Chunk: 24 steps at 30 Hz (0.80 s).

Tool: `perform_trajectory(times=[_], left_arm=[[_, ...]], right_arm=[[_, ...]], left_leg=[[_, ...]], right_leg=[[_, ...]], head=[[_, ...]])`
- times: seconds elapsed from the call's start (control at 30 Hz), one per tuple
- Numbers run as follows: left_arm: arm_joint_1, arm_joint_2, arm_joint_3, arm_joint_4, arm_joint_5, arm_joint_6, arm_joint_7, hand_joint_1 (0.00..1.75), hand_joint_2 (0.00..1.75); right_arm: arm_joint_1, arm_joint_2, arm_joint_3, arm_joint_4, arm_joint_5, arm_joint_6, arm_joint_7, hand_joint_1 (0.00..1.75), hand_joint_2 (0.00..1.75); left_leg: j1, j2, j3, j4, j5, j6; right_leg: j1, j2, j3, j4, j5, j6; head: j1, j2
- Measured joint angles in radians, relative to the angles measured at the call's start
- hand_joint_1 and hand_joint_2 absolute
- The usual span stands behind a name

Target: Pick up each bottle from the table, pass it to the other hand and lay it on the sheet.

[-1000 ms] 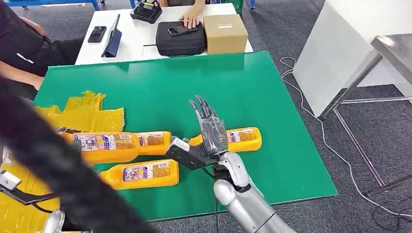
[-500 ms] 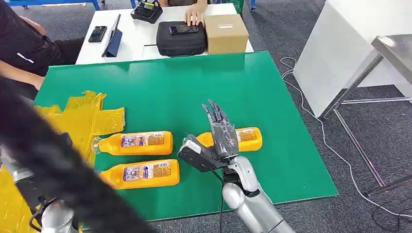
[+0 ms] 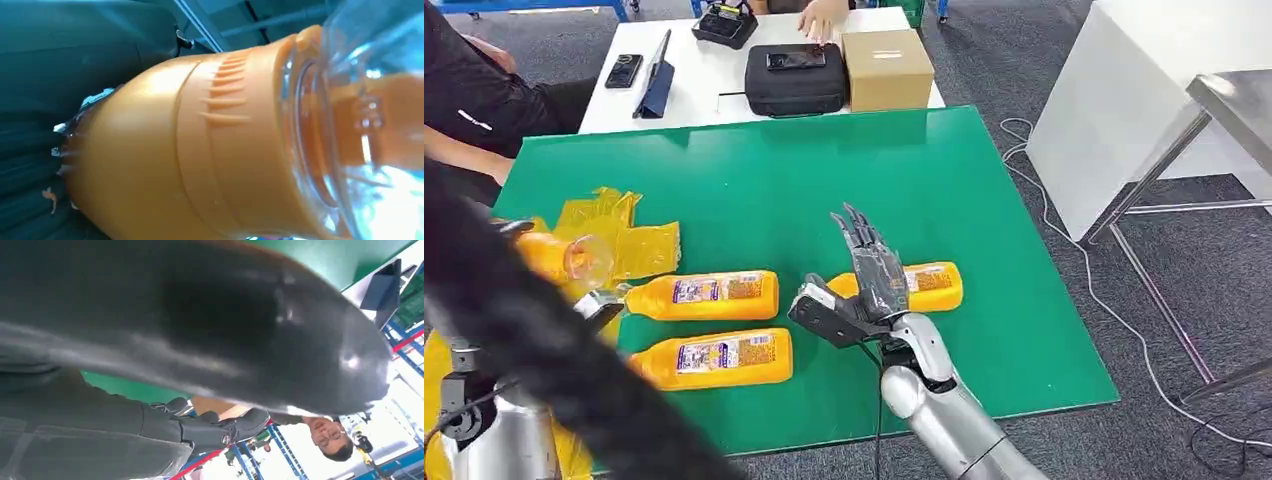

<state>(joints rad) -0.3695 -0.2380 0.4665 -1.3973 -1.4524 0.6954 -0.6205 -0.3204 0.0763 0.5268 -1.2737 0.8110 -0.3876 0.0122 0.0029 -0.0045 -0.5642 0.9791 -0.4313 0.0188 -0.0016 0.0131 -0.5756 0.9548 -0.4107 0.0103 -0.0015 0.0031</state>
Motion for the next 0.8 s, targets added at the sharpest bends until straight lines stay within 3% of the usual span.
perform_trajectory(times=[0.1,0.2,0.3,0.4,0.53,0.8], left_arm=[[-0.003,0.009,-0.037,0.053,-0.092,0.000,0.158,1.75,1.75],[-0.005,0.026,-0.076,0.090,-0.103,0.000,0.227,1.75,1.75],[-0.005,0.080,-0.196,0.149,-0.111,0.001,0.444,1.75,1.75],[-0.013,0.144,-0.323,0.225,-0.113,0.001,0.566,1.75,1.75],[-0.027,0.203,-0.460,0.323,-0.099,0.001,0.673,1.75,1.75],[-0.053,0.268,-0.569,0.500,-0.112,0.002,0.705,1.75,1.75]], right_arm=[[-0.007,-0.003,0.012,0.008,-0.016,0.000,0.013,0.00,0.00],[-0.012,-0.007,0.023,0.016,-0.018,-0.001,0.019,0.00,0.00],[-0.011,-0.009,0.025,0.016,-0.016,-0.001,0.020,0.00,0.00],[-0.010,-0.010,0.026,0.016,-0.014,0.003,0.020,0.00,0.00],[-0.010,-0.014,0.045,0.016,-0.029,0.013,0.036,0.00,0.00],[-0.010,-0.019,0.059,0.016,-0.049,0.019,0.036,0.00,0.00]], left_leg=[[0.000,0.000,0.000,0.000,0.000,0.000],[0.000,0.000,-0.001,0.000,0.000,0.000],[0.000,0.000,0.000,0.000,0.000,0.000],[0.000,0.000,0.000,0.000,0.000,0.000],[0.000,0.000,0.000,0.000,0.000,0.000],[0.000,0.000,-0.001,0.000,0.000,0.000]], right_leg=[[0.000,0.000,0.000,0.000,0.000,0.000],[0.000,0.000,-0.001,0.000,0.000,0.000],[0.000,0.000,-0.001,0.000,0.000,0.000],[0.000,0.000,-0.001,0.000,0.000,0.000],[0.000,0.000,0.000,0.000,0.000,0.000],[0.000,0.000,-0.001,0.000,0.000,0.000]], head=[[0.000,0.000],[0.000,0.000],[0.000,0.000],[0.000,0.000],[0.000,0.000],[0.000,0.000]])
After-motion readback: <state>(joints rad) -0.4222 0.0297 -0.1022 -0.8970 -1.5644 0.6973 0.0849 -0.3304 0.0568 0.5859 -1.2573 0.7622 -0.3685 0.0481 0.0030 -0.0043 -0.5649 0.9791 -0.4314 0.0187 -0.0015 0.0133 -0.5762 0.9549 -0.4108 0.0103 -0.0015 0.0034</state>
